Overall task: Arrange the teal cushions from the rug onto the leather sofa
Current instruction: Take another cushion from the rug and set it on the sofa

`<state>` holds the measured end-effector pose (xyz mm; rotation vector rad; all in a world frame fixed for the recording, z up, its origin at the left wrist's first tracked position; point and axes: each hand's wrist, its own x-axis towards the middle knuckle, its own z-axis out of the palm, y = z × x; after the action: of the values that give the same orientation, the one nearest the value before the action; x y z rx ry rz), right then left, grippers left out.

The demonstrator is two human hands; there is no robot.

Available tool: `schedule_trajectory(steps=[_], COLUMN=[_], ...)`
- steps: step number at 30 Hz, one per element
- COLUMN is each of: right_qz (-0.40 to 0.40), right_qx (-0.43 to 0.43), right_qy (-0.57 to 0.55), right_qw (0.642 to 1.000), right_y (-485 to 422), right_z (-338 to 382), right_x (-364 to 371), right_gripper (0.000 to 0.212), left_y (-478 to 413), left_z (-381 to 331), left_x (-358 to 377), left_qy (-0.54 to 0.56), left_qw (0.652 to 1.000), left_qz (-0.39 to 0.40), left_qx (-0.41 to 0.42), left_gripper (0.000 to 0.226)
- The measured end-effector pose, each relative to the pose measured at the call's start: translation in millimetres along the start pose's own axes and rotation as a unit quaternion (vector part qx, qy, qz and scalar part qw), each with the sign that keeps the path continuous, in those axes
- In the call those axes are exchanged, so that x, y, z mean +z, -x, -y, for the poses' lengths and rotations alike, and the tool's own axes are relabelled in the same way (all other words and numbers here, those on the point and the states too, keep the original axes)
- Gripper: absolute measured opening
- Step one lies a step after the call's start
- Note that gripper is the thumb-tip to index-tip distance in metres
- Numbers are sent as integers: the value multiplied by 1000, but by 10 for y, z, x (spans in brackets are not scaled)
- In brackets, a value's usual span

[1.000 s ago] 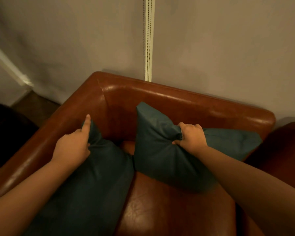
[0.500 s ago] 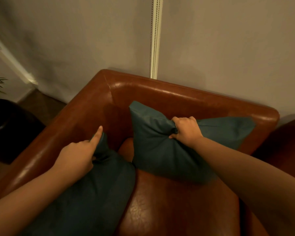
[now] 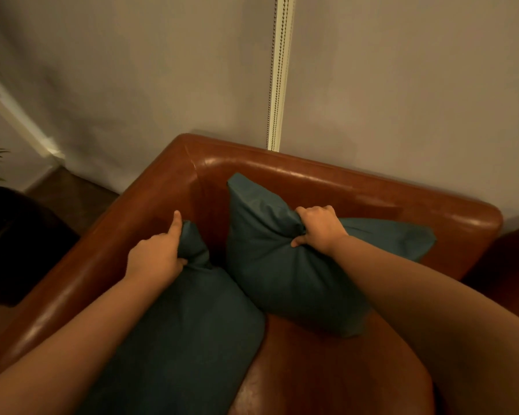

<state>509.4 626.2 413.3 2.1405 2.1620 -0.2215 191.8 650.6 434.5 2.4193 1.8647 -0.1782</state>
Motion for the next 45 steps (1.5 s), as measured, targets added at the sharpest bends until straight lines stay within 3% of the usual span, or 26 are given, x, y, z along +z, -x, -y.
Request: schedule_trajectory(steps=[7, 11, 20, 29, 36, 41, 45], right_qz=[54, 67, 12, 15, 68, 48, 12], right_qx=[9, 21, 67, 56, 93, 120, 115], right_qy=[-46, -51, -20, -50, 16, 10, -62], right_qw=[997, 996, 997, 997, 993, 992, 991], right_y=[-145, -92, 82, 268, 751, 1120, 1415], right_z=[-160, -292, -87, -40, -285, -371, -320], right_x=[58, 94, 233, 165, 174, 228, 122], right_gripper=[123, 135, 129, 115, 138, 122, 91], left_y=[-138, -166, -137, -79, 154, 374, 508], left_z=[291, 450, 353, 166, 117, -68, -415], left_x=[286, 325, 360, 218, 267, 207, -41], left_qy=[52, 56, 48, 82, 106, 54, 100], left_qw=[995, 995, 996, 991, 991, 998, 991], left_qz=[12, -7, 7, 36, 16, -34, -60], left_qx=[-85, -83, -73, -96, -78, -17, 62], left_gripper=[97, 106, 109, 109, 106, 100, 77])
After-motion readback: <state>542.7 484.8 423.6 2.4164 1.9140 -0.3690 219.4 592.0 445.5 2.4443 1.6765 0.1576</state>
